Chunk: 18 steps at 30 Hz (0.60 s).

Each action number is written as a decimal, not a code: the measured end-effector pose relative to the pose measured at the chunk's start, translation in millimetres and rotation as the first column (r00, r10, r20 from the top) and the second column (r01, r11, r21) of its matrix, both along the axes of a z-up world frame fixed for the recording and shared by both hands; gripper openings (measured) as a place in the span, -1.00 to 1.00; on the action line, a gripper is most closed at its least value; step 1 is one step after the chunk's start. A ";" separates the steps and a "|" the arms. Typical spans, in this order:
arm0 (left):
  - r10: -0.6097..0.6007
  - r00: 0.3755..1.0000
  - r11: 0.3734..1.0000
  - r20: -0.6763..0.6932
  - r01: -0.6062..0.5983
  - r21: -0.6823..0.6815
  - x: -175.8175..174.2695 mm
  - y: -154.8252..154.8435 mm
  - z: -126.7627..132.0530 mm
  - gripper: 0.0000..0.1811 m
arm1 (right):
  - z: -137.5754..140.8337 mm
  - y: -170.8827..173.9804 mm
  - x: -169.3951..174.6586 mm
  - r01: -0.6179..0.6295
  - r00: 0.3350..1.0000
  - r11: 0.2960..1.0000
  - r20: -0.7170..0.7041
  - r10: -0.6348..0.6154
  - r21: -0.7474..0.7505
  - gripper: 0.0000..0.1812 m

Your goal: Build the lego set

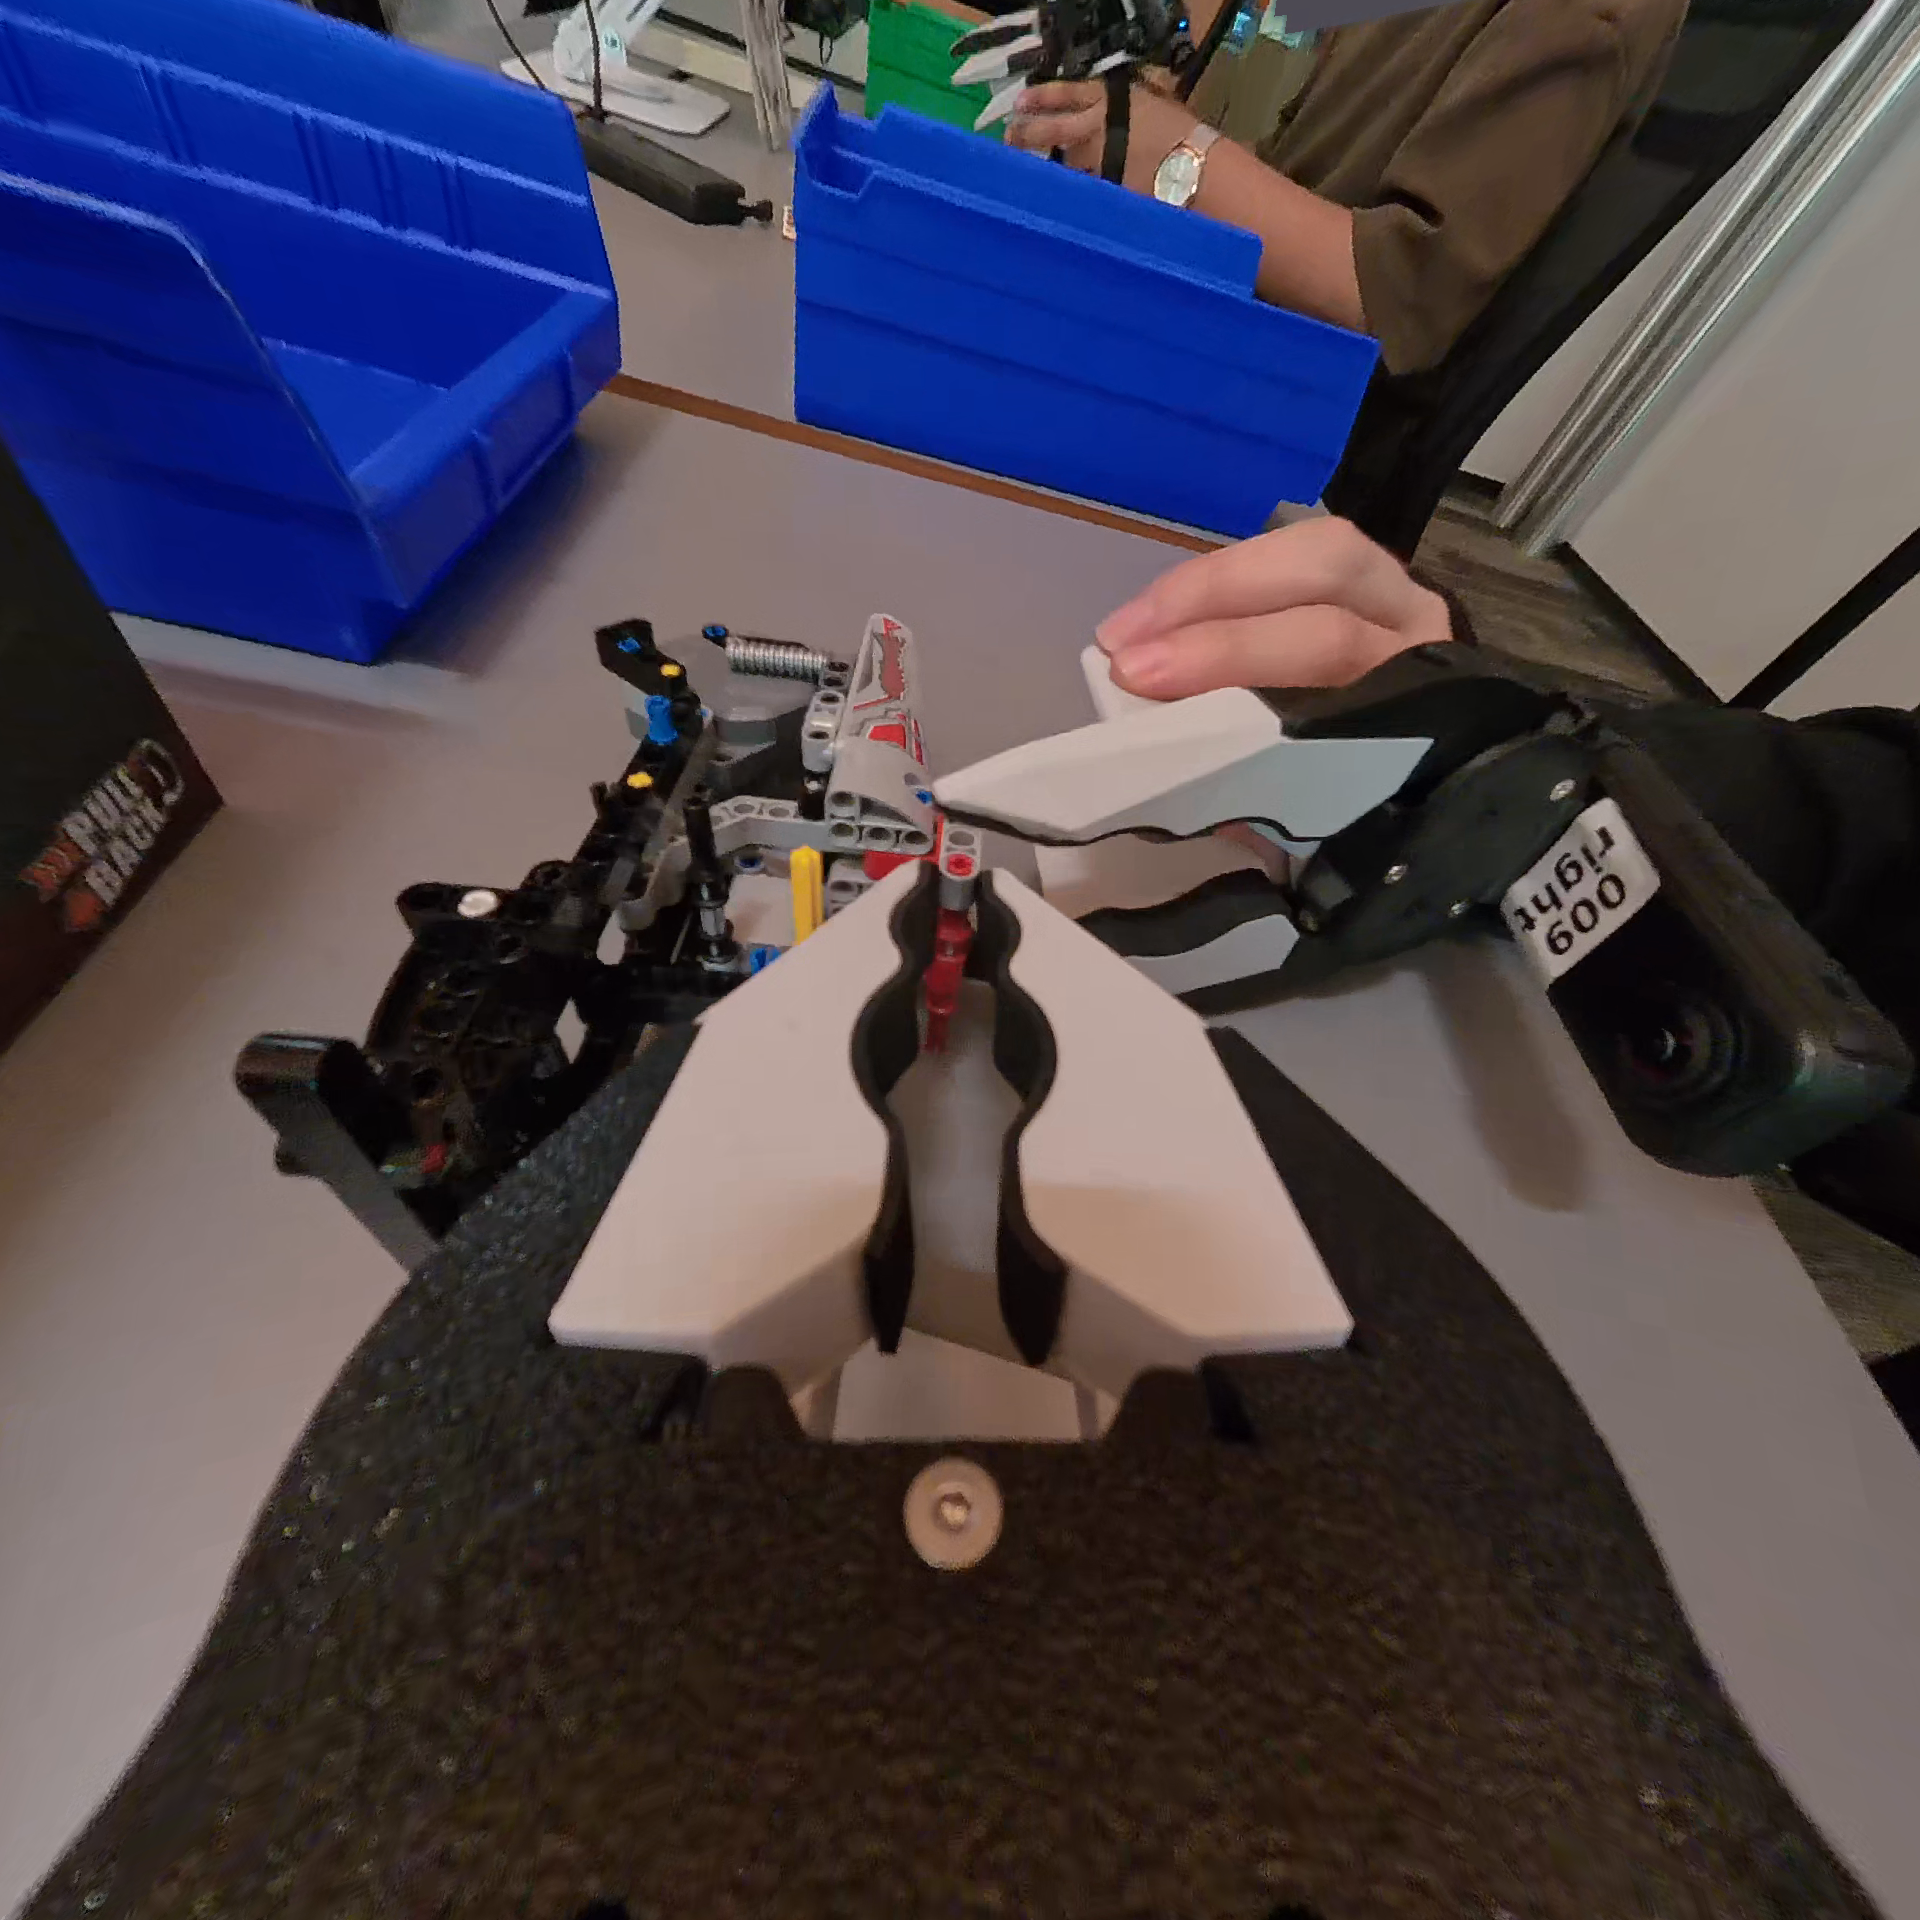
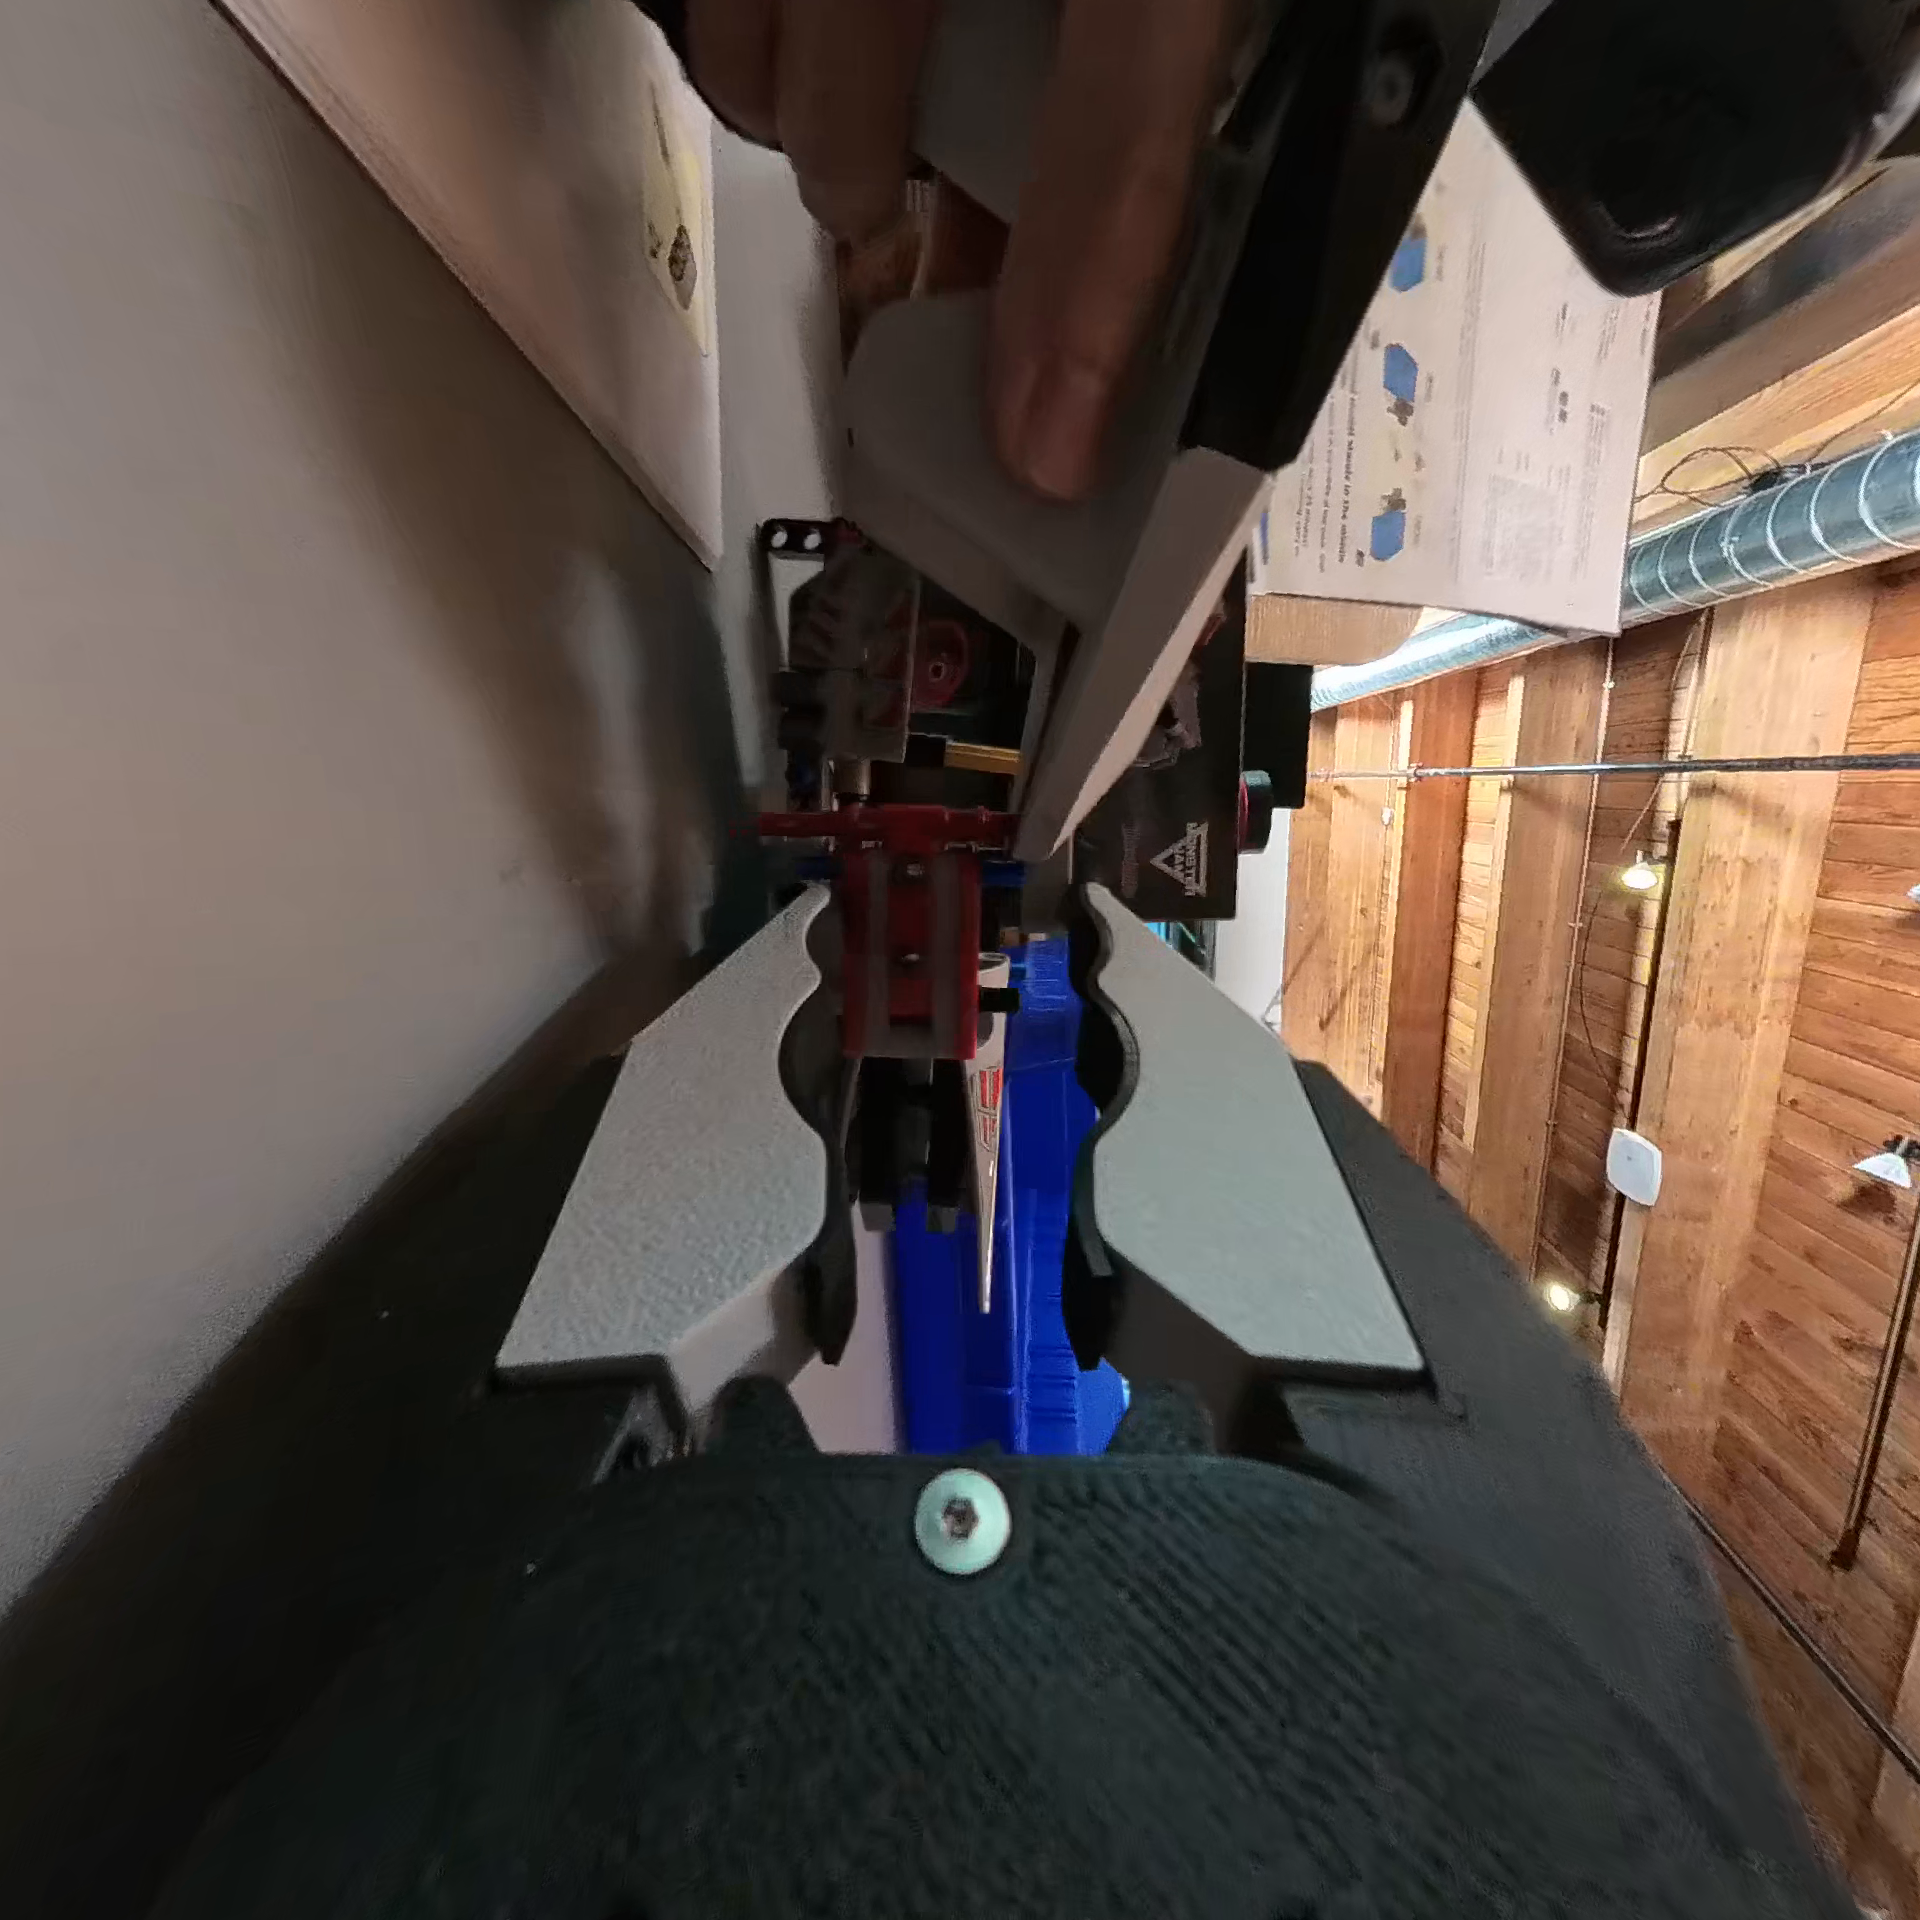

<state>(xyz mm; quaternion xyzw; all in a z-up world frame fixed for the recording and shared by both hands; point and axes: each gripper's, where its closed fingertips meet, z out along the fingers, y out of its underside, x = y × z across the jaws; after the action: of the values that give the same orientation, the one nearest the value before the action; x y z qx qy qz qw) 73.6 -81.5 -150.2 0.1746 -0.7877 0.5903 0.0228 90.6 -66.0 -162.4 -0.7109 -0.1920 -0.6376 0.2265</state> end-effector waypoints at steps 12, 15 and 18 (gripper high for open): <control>0.051 0.989 0.997 0.138 -0.059 0.056 -2.1 -0.7 -2.6 -0.95 | -3.3 -0.4 -8.4 0.011 1.000 1.000 0.030 -0.011 -0.021 -0.56; 0.080 0.996 0.996 0.047 -0.081 0.028 -2.2 -0.5 -2.6 -0.95 | -4.8 -0.5 -10.0 0.008 1.000 1.000 0.006 -0.008 -0.005 -0.56; 0.084 0.995 0.996 0.045 -0.085 0.021 -2.2 -0.1 -1.8 -0.95 | -5.0 -0.5 -11.9 0.005 1.000 1.000 0.001 -0.005 0.000 -0.56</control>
<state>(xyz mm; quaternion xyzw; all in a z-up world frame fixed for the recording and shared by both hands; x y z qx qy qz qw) 71.4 -81.6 -152.1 0.1951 -0.7868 0.5852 -0.0216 78.7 -66.6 -167.4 -0.7111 -0.1903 -0.6384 0.2250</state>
